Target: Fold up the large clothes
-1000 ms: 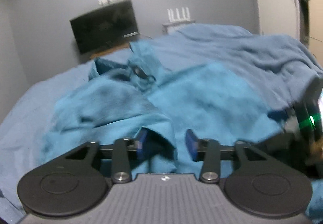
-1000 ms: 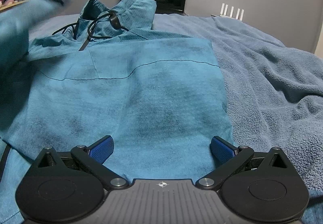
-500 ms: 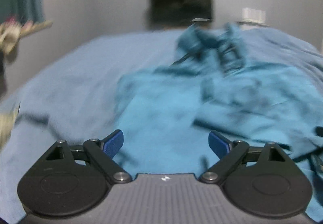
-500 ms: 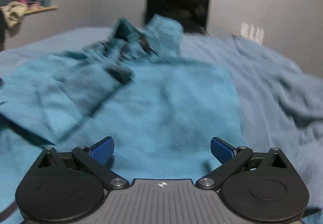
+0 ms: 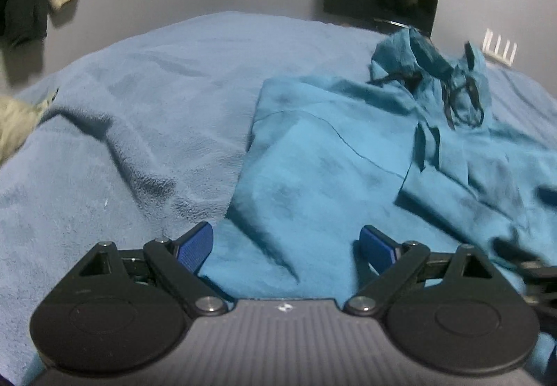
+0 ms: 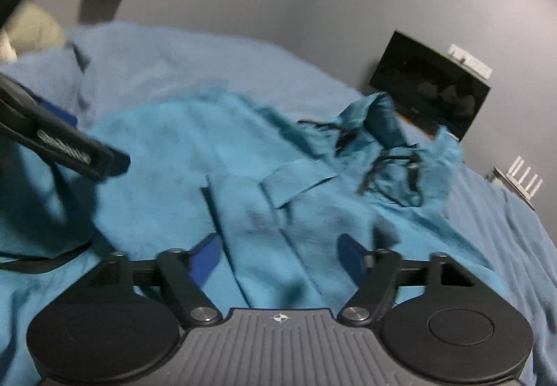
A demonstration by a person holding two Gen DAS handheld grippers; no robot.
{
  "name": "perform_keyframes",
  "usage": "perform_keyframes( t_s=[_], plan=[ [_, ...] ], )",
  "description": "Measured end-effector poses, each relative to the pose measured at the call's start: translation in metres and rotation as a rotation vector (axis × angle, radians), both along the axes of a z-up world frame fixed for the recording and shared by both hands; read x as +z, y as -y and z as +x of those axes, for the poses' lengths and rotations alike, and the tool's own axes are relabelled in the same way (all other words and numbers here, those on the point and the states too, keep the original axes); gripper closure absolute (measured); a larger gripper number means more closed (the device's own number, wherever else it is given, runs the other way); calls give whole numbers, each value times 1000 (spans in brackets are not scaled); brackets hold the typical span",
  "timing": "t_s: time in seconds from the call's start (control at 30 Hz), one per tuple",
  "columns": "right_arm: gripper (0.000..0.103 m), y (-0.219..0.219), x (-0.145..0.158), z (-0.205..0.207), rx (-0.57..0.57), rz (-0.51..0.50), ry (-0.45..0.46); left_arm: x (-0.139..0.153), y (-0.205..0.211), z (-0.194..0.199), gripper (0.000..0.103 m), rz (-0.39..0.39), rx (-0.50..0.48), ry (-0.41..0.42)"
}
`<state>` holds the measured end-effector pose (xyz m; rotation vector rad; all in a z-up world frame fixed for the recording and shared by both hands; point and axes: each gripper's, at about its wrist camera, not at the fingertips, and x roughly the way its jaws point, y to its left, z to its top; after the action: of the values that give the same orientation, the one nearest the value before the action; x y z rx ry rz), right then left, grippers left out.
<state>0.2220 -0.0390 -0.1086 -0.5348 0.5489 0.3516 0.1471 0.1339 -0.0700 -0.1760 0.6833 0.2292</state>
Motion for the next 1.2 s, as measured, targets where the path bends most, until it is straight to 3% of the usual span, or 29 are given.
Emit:
perform_keyframes(
  t_s=[0.13,0.2,0.23,0.4,0.53,0.6,0.67,0.7,0.77,0.83,0.97,1.1,1.2],
  plan=[
    [46,-15,-20,15,-15,-11,-63,-1,-1,2,11,-3,-4,-3],
    [72,-16,-28,13,-9,-46,-54,-4,-1,4,11,-6,-7,-6],
    [97,-14,-30,12,-15,-61,-49,-4,-1,6,11,-9,-6,-8],
    [99,34,-3,-2,-174,136,23,-6,-1,7,11,-15,-6,-10],
    [99,86,21,-20,-311,196,125,-6,-2,6,11,-20,-4,-5],
    [97,120,28,-29,-395,263,122,-6,-1,6,11,-14,-5,-7],
    [78,152,29,-34,-450,339,76,-6,0,7,11,-5,-6,-11],
    [74,167,26,-39,-483,381,49,-7,0,7,11,-2,-6,-13],
    [51,192,22,-50,-525,461,13,-7,1,7,11,1,-7,-15],
    [35,214,16,-55,-546,560,-25,-7,1,8,11,5,-8,-18],
    [32,242,6,-47,-582,714,-76,-7,2,8,11,18,-10,-20],
    [32,251,-6,-35,-679,686,-86,-7,2,9,11,22,-11,-23],
    [31,259,-15,-26,-716,719,-126,-8,3,9,11,30,-12,-28]
  ],
)
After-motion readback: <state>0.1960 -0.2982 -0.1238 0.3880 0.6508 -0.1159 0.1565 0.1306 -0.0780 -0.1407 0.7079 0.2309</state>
